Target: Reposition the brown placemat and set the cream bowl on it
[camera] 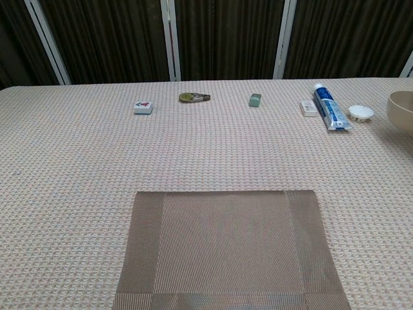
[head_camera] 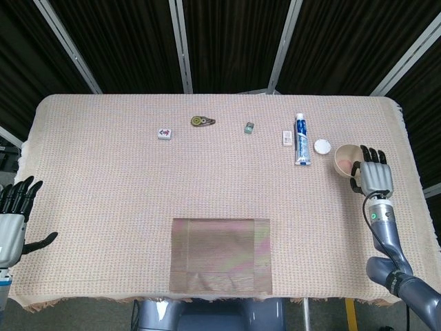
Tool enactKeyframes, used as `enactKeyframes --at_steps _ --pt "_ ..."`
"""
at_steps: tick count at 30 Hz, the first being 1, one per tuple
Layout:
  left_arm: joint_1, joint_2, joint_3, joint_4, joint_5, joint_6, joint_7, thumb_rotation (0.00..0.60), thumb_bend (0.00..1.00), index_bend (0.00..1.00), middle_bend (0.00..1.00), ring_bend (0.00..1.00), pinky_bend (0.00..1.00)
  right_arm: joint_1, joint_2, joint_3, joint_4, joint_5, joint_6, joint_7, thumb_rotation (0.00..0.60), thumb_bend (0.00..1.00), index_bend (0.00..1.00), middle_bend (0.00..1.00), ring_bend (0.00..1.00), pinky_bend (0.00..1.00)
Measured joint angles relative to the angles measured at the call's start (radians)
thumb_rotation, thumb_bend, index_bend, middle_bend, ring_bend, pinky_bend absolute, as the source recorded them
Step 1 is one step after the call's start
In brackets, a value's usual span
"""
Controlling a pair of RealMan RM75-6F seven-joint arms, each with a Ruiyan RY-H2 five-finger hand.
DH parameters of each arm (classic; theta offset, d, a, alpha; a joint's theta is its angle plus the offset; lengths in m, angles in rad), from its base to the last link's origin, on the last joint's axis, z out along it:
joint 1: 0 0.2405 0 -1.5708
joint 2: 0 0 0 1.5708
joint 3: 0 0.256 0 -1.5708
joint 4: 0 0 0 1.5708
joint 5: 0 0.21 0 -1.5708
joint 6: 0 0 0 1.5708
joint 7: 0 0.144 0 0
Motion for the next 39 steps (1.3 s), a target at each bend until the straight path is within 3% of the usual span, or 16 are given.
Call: enactKeyframes --at_steps 8,14,18,24,31,35,39 --pt "0.005 0.008 0.002 -0.008 0.009 0.012 -0.011 0.600 0.00 0.00 0.00 0.00 0.00 -0.037 0.069 -0.031 -0.127 -0.033 0.048 -0.020 0.600 0.00 0.00 0.00 0.00 0.00" --pt "0.010 0.015 0.009 -0.014 0.031 0.023 -0.022 0.600 0.00 0.00 0.00 0.00 0.00 -0.103 0.166 -0.054 -0.278 -0.115 0.212 -0.003 0.600 0.00 0.00 0.00 0.00 0.00" --pt "0.008 0.011 0.022 -0.013 0.071 0.023 -0.023 0.600 0.00 0.02 0.00 0.00 0.00 -0.174 0.271 -0.076 -0.444 -0.190 0.348 0.041 0.600 0.00 0.00 0.00 0.00 0.00" --pt "-0.019 -0.016 0.067 -0.003 0.189 -0.015 -0.046 0.600 0.00 0.10 0.00 0.00 0.00 -0.289 0.382 -0.119 -0.644 -0.305 0.548 0.099 0.600 0.00 0.00 0.00 0.00 0.00" --pt "-0.128 -0.105 0.138 0.073 0.400 -0.160 -0.115 0.600 0.22 0.25 0.00 0.00 0.00 -0.375 0.402 -0.164 -0.741 -0.370 0.663 0.059 0.600 0.00 0.00 0.00 0.00 0.00" --pt "-0.205 -0.184 0.164 0.158 0.464 -0.256 -0.136 0.600 0.47 0.36 0.00 0.00 0.00 -0.394 0.395 -0.169 -0.757 -0.372 0.685 0.034 0.600 0.00 0.00 0.00 0.00 0.00" --pt "-0.264 -0.260 0.195 0.262 0.526 -0.305 -0.178 0.600 0.53 0.40 0.00 0.00 0.00 -0.394 0.389 -0.170 -0.741 -0.364 0.668 0.038 0.600 0.00 0.00 0.00 0.00 0.00"
